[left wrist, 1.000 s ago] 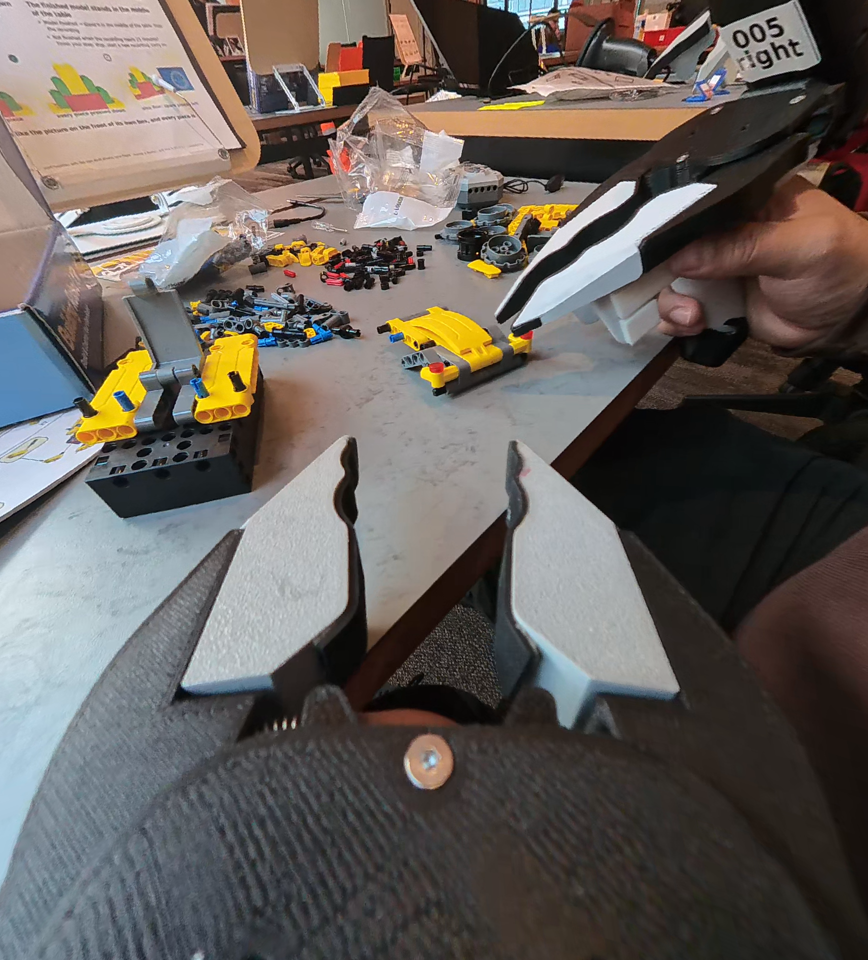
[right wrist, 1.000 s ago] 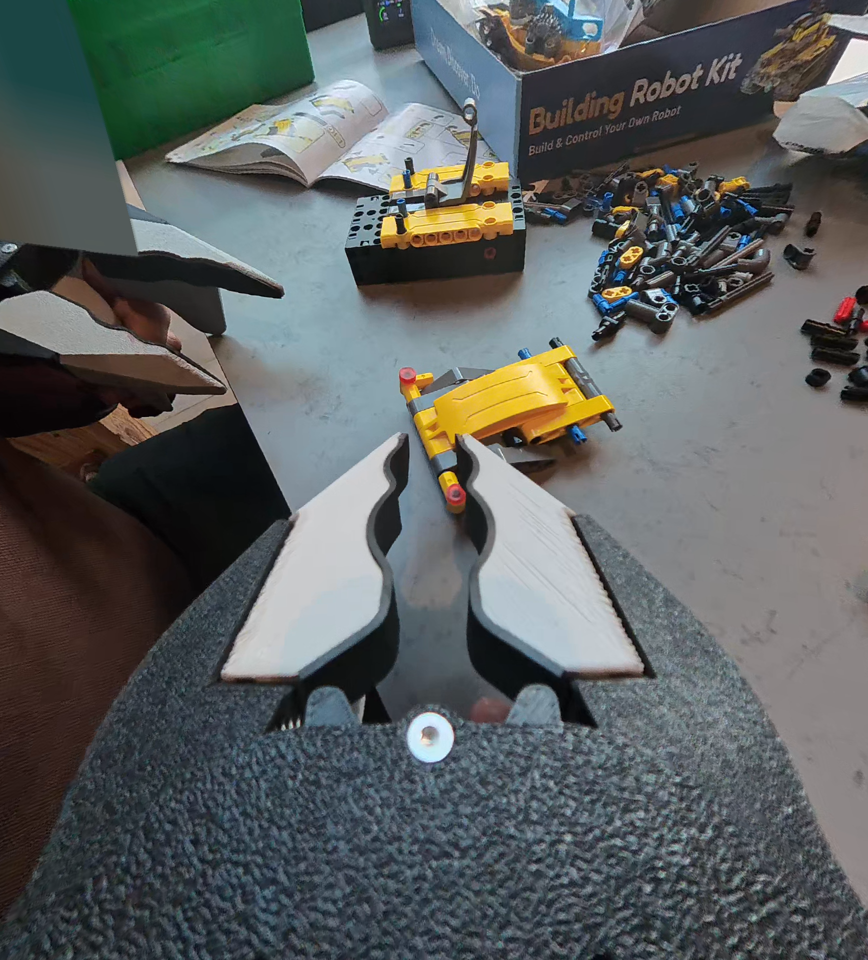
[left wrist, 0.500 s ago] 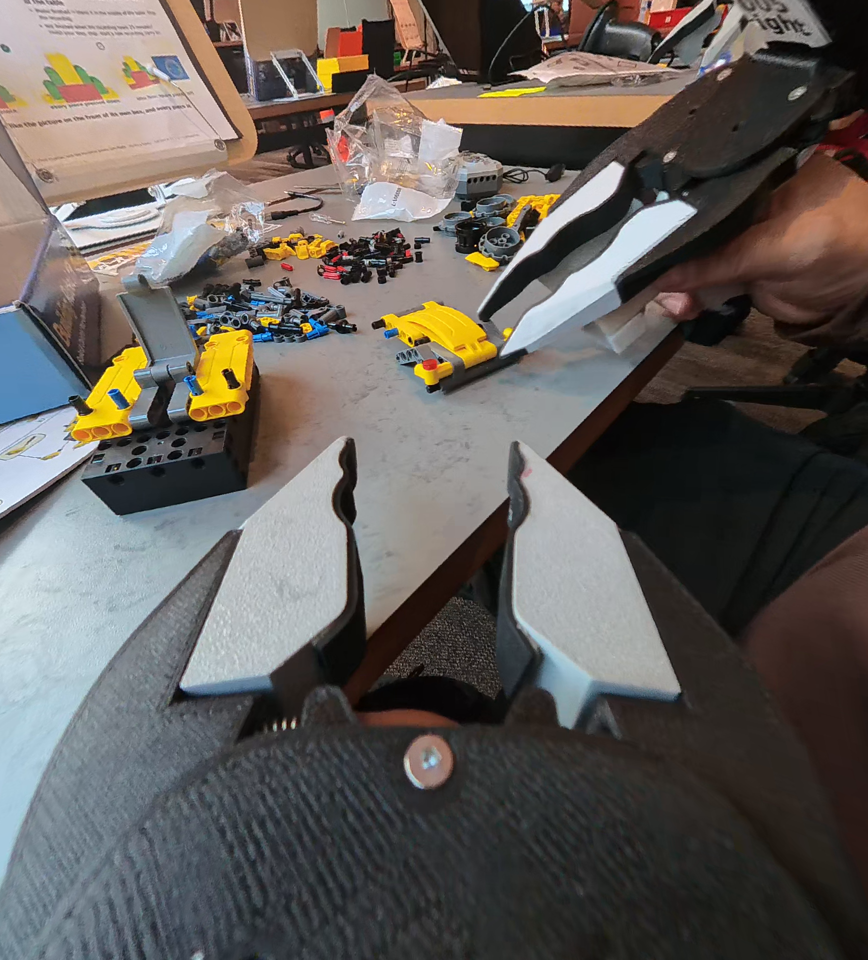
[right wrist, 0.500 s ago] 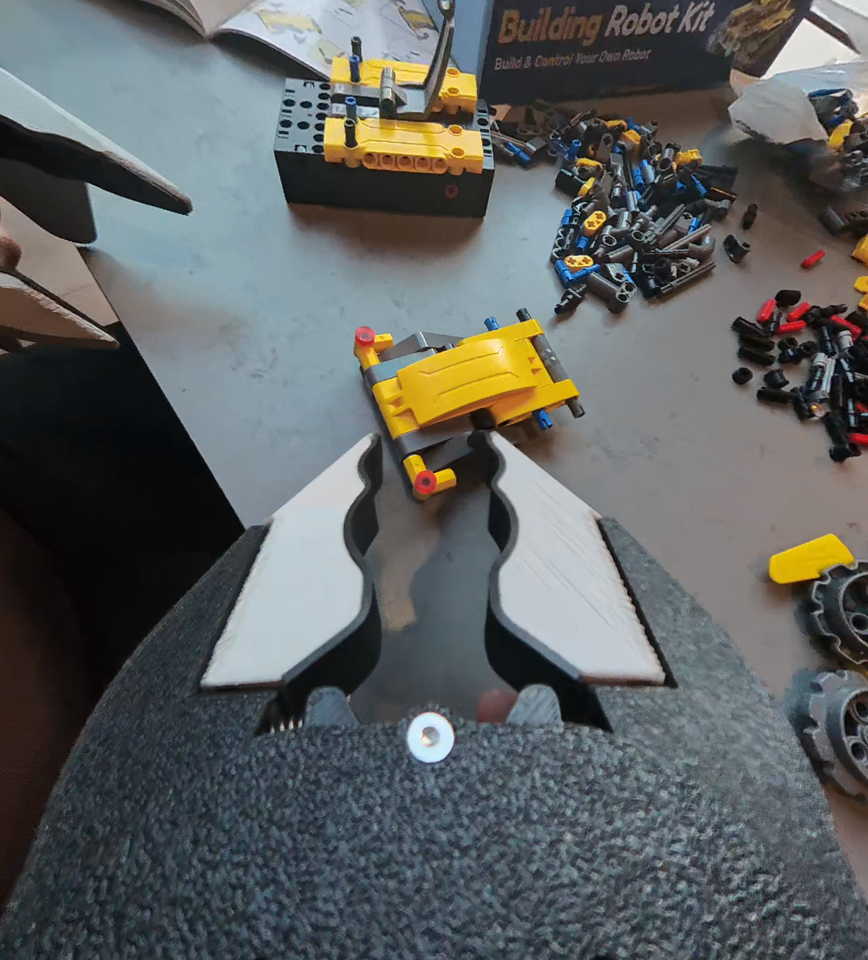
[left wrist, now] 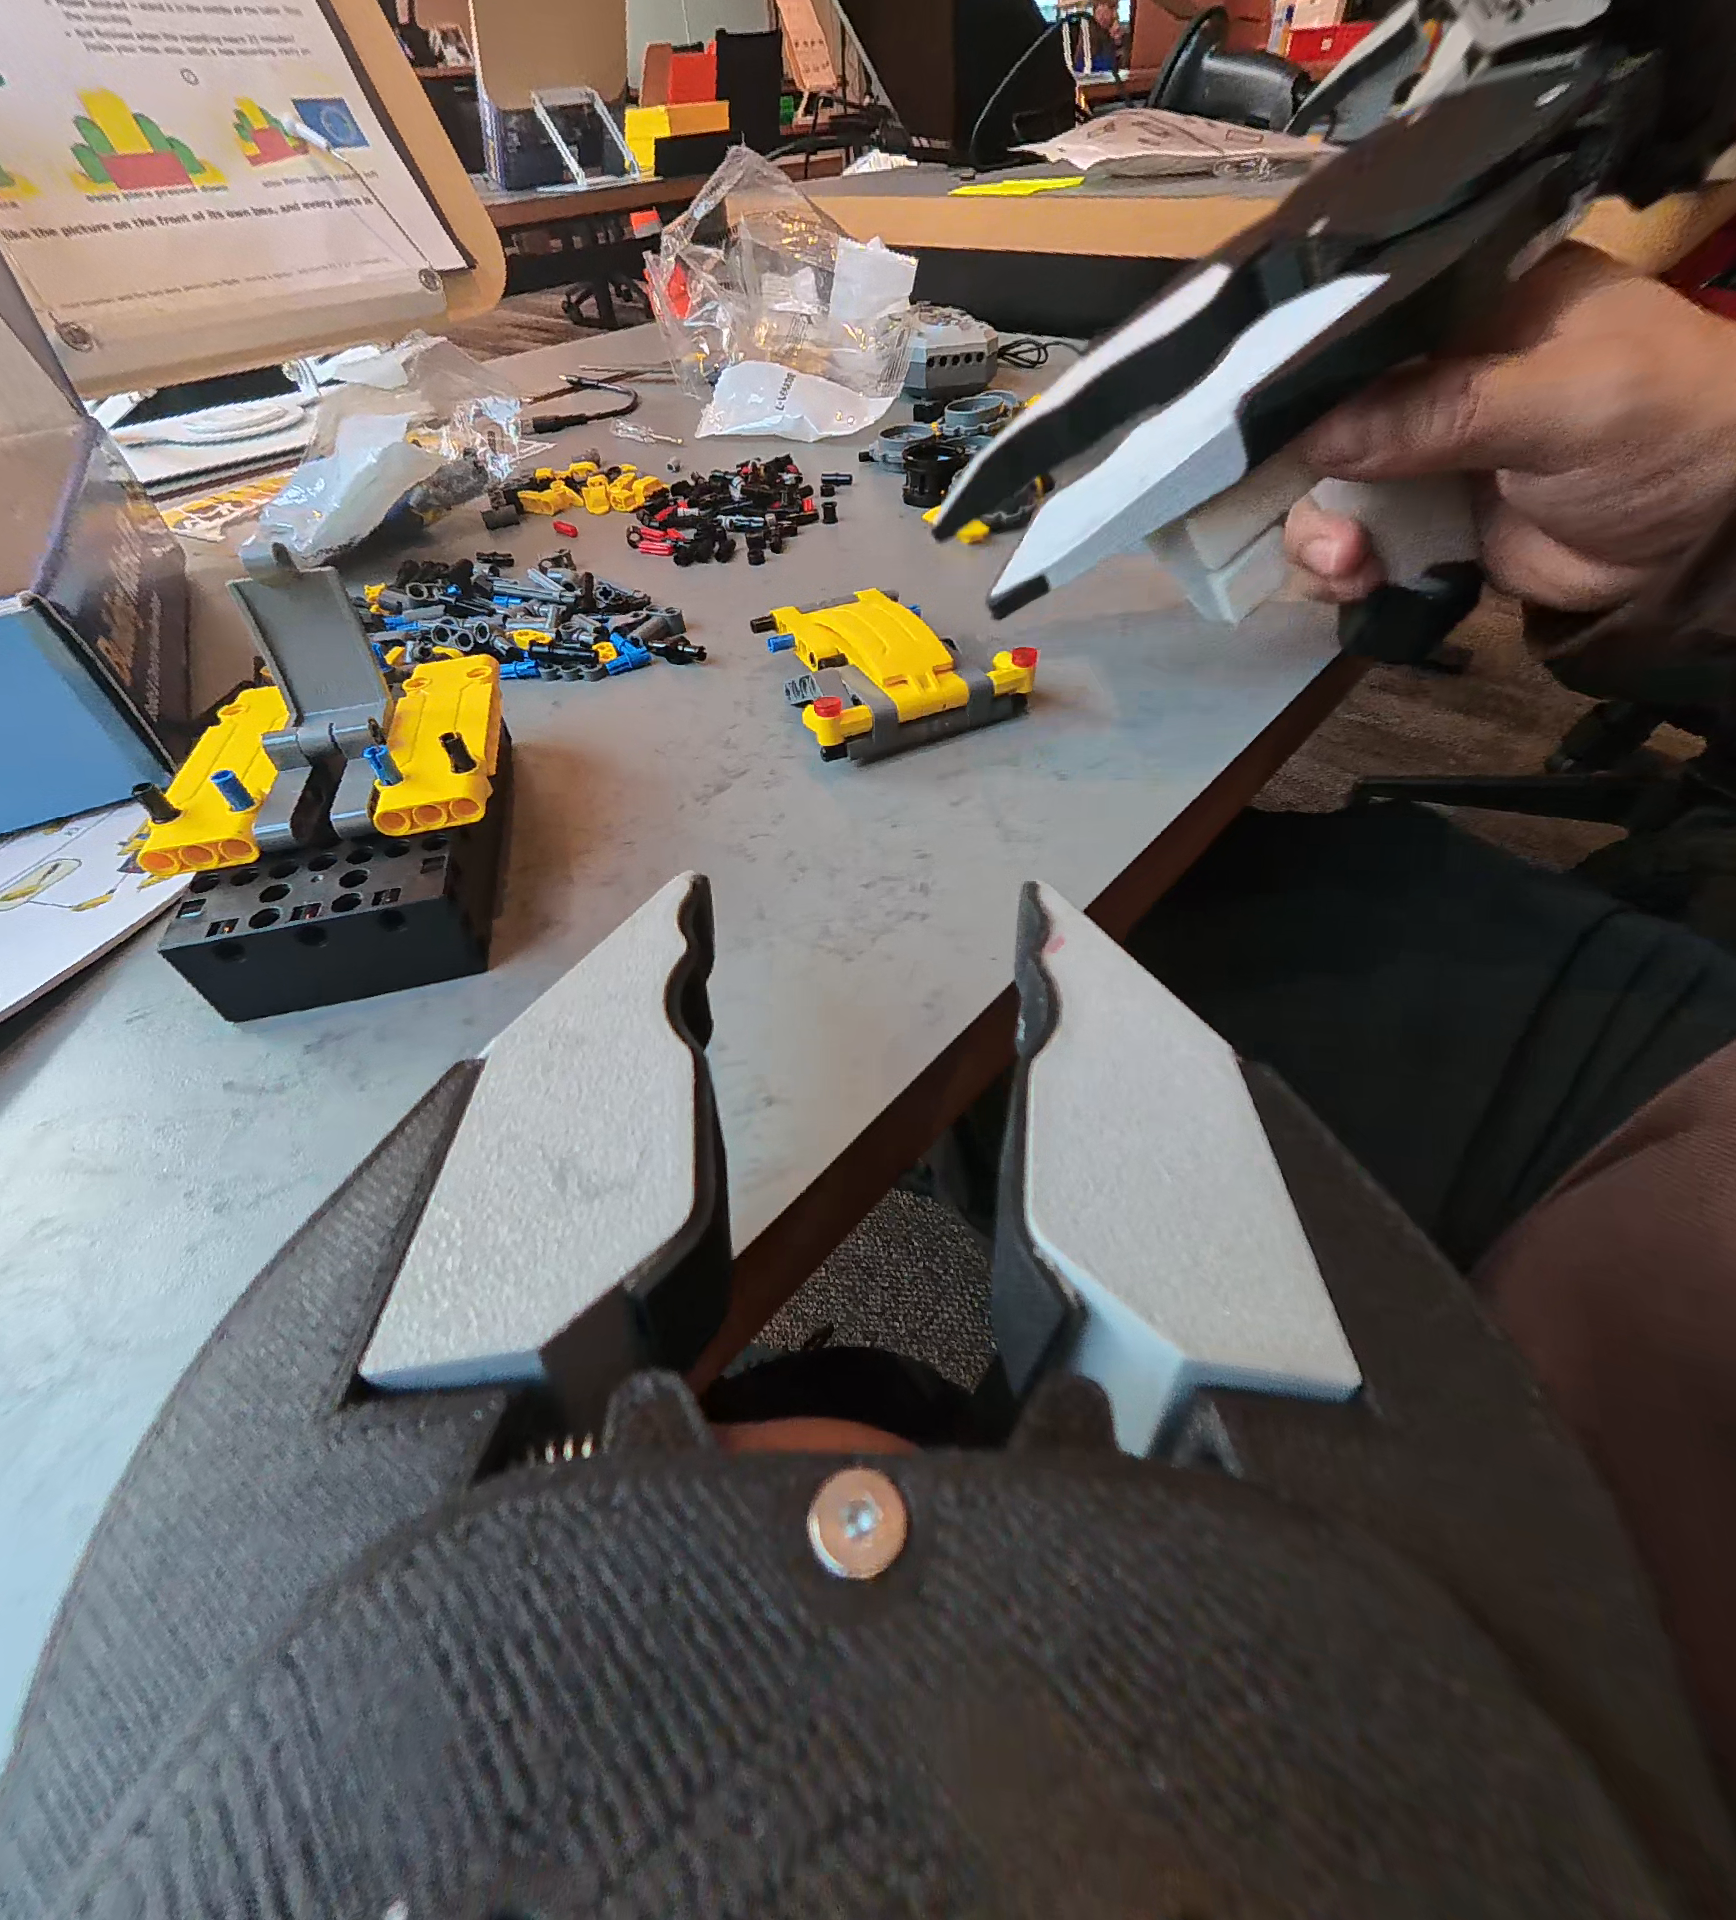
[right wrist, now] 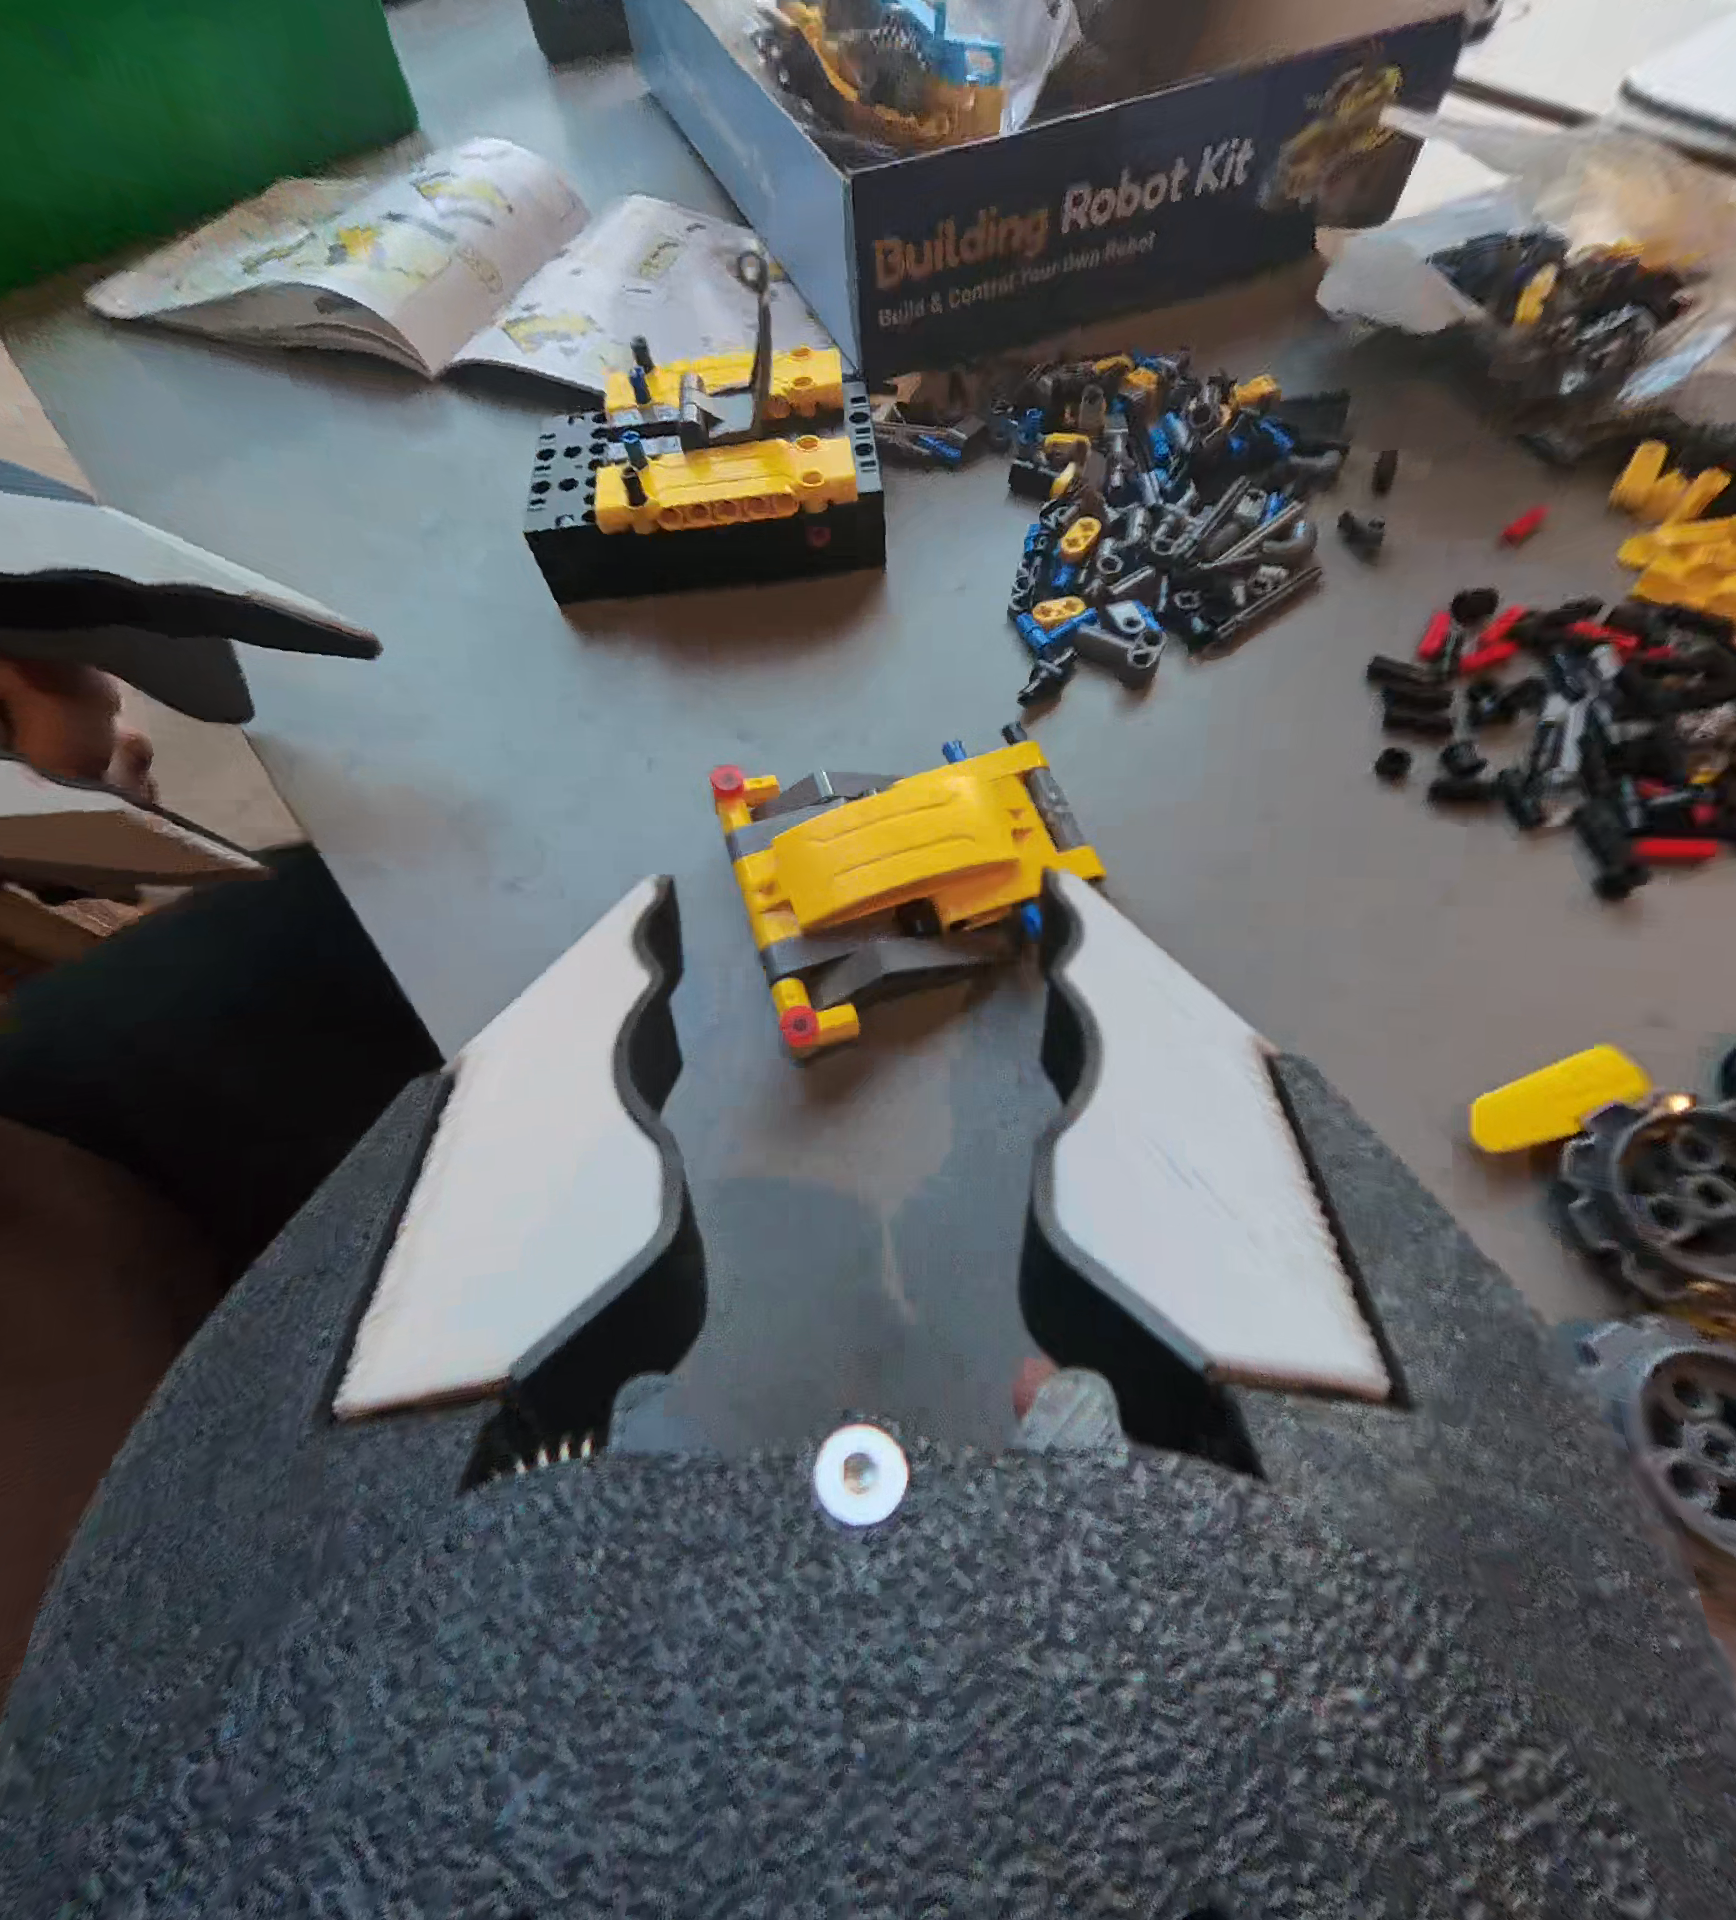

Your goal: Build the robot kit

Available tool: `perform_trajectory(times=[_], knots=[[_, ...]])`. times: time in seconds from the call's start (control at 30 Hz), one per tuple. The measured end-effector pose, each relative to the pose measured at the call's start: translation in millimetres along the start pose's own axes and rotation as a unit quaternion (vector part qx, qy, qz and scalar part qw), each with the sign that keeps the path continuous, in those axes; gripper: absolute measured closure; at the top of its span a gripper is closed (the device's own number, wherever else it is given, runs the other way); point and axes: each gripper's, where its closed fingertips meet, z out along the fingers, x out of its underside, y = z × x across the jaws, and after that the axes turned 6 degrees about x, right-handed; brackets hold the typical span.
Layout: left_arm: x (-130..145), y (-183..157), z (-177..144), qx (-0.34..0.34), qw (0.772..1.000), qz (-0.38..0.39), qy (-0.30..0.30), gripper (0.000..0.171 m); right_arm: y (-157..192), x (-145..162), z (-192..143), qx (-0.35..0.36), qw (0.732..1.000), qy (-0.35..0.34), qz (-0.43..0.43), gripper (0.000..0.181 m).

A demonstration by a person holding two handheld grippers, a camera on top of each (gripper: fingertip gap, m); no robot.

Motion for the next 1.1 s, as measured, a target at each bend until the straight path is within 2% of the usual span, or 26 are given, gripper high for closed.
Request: perform_trajectory(times=[0.03, 0.1, 0.27, 0.33, 0.37, 0.53, 0.7, 0.8, 0.9, 1.0, 1.1], knots=[[0, 0, 0, 0.001, 1.000, -0.002, 0.001, 0.116, -1, -1, 3, 0.017, 0.999, 0.013, -0.036, 0.101], [1, -1, 1, 0.005, 1.000, -0.008, 0.002, 0.116, -8, 4, 13, 0.051, 0.990, 0.059, -0.119, 0.093], [0, -2, -1, 0.008, 1.000, -0.006, 0.002, 0.116, -10, 14, 31, 0.043, 0.969, 0.130, -0.206, 0.093], [1, -2, -1, 0.010, 1.000, -0.010, 0.002, 0.116, -9, 16, 34, 0.015, 0.968, 0.149, -0.202, 0.101], [1, -2, -2, 0.011, 1.000, -0.014, 0.002, 0.116, -5, 19, 35, -0.015, 0.967, 0.164, -0.193, 0.111], [2, -3, -1, 0.015, 1.000, -0.018, 0.003, 0.117, -4, 12, 38, -0.129, 0.961, 0.231, -0.085, 0.110], [3, -5, 0, 0.019, 1.000, -0.015, 0.007, 0.116, -10, 5, 37, -0.177, 0.944, 0.276, -0.028, 0.110], [4, -6, 0, 0.018, 1.000, -0.012, 0.009, 0.116, -10, 5, 37, -0.181, 0.942, 0.283, -0.026, 0.109], [4, -6, 0, 0.017, 1.000, -0.011, 0.009, 0.117, -7, 8, 34, -0.171, 0.945, 0.274, -0.060, 0.111], [4, -5, 0, 0.017, 1.000, -0.011, 0.008, 0.117, -11, 0, 25, -0.155, 0.955, 0.244, -0.068, 0.108], [4, -6, 0, 0.017, 1.000, -0.010, 0.008, 0.117, -29, -14, 15, -0.105, 0.971, 0.200, -0.074, 0.110]])
